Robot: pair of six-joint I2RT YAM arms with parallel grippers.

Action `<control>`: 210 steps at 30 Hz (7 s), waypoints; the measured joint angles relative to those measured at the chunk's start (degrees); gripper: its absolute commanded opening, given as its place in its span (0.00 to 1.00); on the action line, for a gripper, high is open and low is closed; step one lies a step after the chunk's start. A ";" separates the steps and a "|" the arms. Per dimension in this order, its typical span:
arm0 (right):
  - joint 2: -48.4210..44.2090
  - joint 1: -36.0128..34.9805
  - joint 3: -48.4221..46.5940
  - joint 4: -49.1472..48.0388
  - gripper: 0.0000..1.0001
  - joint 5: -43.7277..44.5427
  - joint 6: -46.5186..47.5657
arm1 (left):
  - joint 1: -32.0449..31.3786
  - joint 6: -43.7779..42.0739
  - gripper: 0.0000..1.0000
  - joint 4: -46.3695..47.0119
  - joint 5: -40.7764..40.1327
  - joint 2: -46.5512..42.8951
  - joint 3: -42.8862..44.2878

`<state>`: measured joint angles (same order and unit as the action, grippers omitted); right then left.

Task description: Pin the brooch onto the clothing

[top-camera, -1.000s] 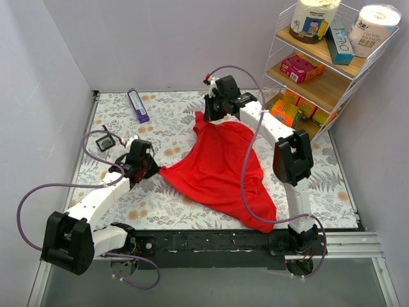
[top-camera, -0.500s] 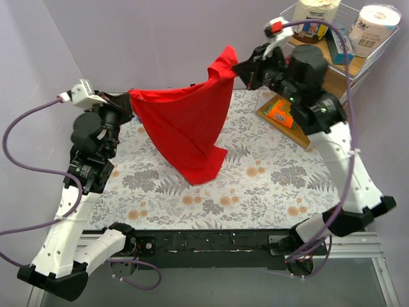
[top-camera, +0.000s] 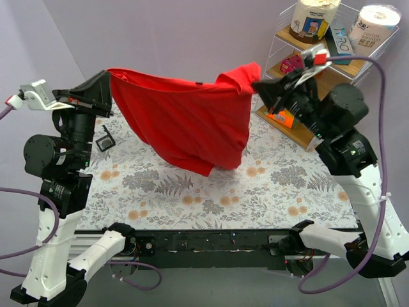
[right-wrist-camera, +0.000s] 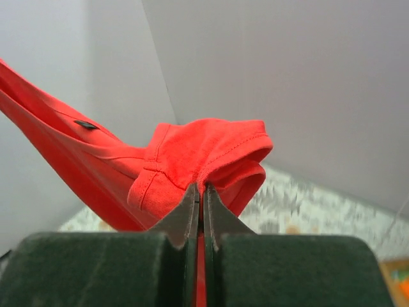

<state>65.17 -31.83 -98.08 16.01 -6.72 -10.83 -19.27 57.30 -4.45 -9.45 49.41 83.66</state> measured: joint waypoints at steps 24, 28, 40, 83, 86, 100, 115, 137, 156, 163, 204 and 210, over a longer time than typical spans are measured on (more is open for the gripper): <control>-16.96 0.00 77.37 -2.82 0.40 8.20 -23.30 | 0.02 16.09 0.00 -7.15 12.11 -0.48 -52.04; -17.59 0.00 77.37 -4.61 0.41 8.20 -23.50 | 0.02 16.11 0.00 -7.08 13.14 -0.79 -52.39; -14.58 0.00 74.10 -4.85 0.01 7.69 -23.17 | 0.02 15.32 0.00 -8.59 11.69 -1.90 -52.74; -15.63 0.00 -2.93 -4.50 0.01 14.23 6.73 | -0.20 -10.05 0.00 0.79 8.13 2.23 11.93; -16.35 0.00 -4.13 -8.39 0.01 11.45 6.75 | -0.20 -10.34 0.00 2.47 11.34 2.51 17.31; -13.97 0.00 -15.63 -14.86 0.01 5.35 8.55 | -0.20 -10.10 0.00 7.56 18.58 3.19 29.77; 22.05 12.20 3.58 -23.91 0.02 8.48 15.56 | 5.38 -22.67 0.45 13.84 5.27 44.52 18.05; 66.34 24.02 -5.92 -22.99 0.94 -20.04 -0.57 | 8.68 -11.87 0.98 -2.45 17.64 75.14 17.35; 57.29 16.11 2.78 -18.45 0.96 -16.48 9.25 | 8.26 -11.30 0.98 -1.55 19.12 63.73 5.88; 48.39 10.58 8.92 -13.88 0.94 -11.02 11.96 | 8.26 -9.55 0.98 -0.37 18.97 48.65 -4.26; 30.69 -0.90 44.13 -3.61 0.01 17.09 -5.79 | 8.26 -7.45 0.98 -0.31 11.72 28.81 -31.43; 30.69 0.61 44.19 -2.97 0.01 18.45 -6.16 | 8.26 -7.56 0.98 -0.50 11.30 28.94 -31.43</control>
<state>95.85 -31.22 -53.89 13.04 11.73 -16.99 -11.00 49.74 -4.95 1.85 78.35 52.23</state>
